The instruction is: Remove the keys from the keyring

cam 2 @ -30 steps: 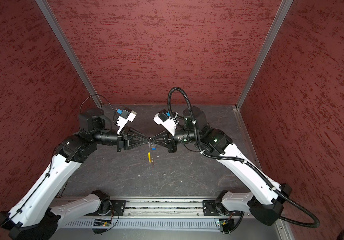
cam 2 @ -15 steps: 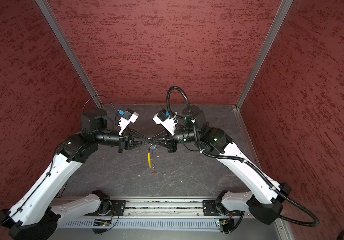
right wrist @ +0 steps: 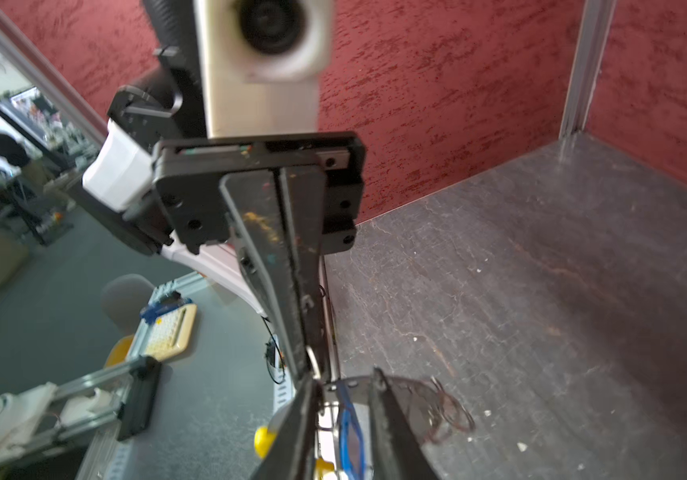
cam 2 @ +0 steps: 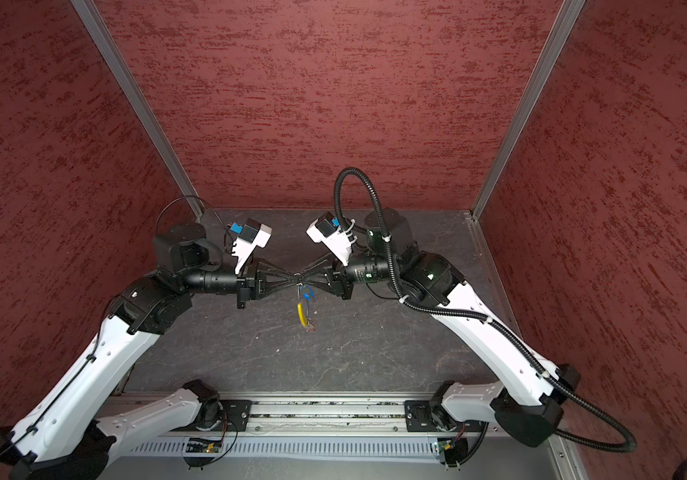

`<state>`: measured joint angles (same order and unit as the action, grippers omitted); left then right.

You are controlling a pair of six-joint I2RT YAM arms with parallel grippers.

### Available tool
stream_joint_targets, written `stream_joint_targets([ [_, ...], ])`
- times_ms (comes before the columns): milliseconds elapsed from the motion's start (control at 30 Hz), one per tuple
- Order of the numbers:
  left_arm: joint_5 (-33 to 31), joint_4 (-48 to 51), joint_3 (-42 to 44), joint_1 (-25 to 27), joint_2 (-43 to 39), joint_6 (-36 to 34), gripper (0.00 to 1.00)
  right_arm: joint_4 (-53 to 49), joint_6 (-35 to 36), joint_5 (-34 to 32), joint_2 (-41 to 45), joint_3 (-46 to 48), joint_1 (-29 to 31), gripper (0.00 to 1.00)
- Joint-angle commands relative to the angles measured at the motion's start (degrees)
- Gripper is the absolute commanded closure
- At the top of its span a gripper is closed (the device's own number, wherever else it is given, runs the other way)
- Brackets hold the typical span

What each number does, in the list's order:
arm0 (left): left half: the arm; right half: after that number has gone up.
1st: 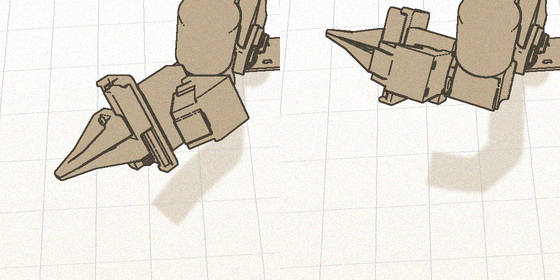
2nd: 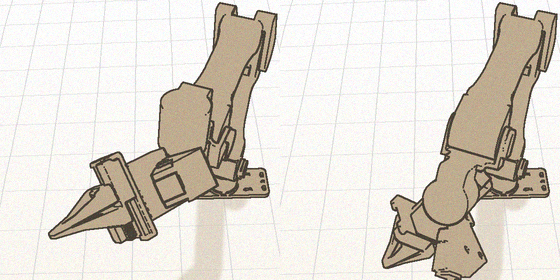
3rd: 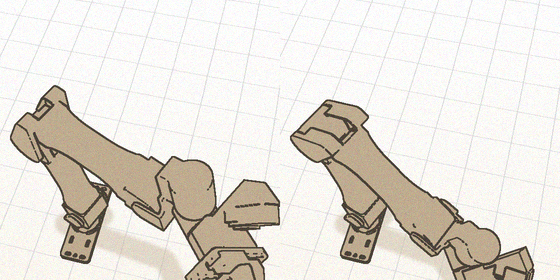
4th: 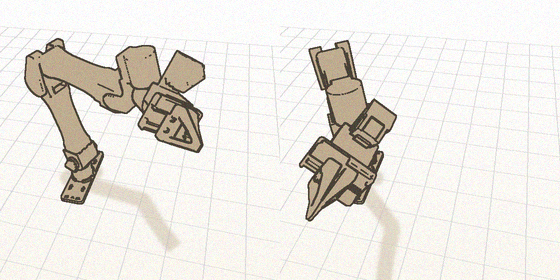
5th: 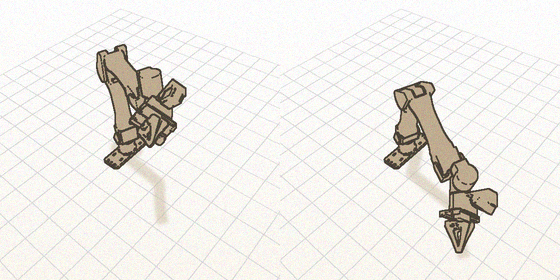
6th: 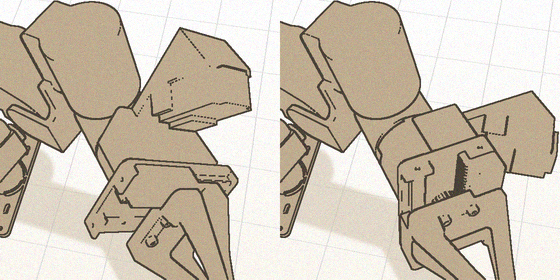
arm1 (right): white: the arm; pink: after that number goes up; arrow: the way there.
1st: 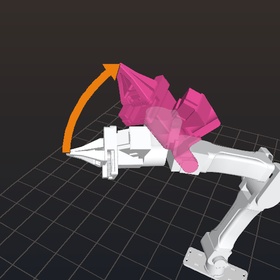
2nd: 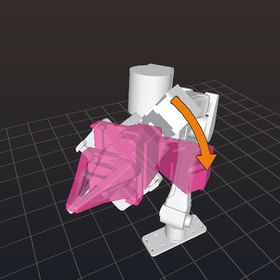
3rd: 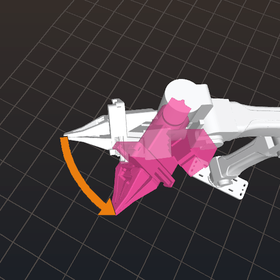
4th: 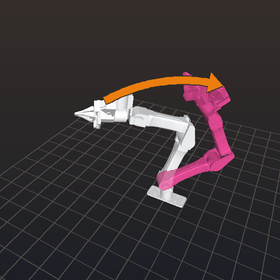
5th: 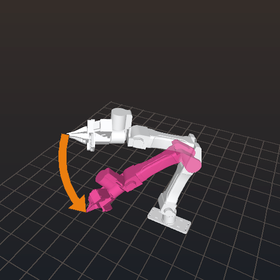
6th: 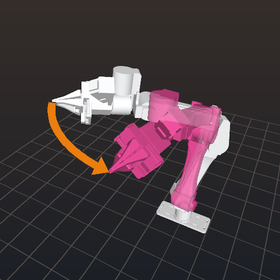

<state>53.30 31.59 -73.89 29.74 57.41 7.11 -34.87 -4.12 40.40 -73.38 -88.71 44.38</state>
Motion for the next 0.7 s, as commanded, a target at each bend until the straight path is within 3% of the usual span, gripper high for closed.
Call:
stream_joint_targets([
  [0, -2.52, -8.58, 1.79, 0.41, -1.49, 2.40, 1.00, 7.99, -0.38, -1.57, 3.09, 1.56, 0.51, 0.60],
  [200, -5.52, -17.66, 5.74, 0.28, -4.39, 5.13, 1.00, 22.47, -4.74, -5.07, 9.92, 11.58, 0.53, 0.48],
  [367, -7.89, -24.94, 8.69, 0.32, -6.41, 7.20, 1.00, 31.22, -8.56, -3.59, 12.20, 17.55, 0.53, 0.46],
  [667, -6.11, -36.84, 12.34, 0.28, -7.17, 12.60, 1.00, 35.53, -11.14, 0.76, 10.92, 19.54, 0.61, 0.45],
])
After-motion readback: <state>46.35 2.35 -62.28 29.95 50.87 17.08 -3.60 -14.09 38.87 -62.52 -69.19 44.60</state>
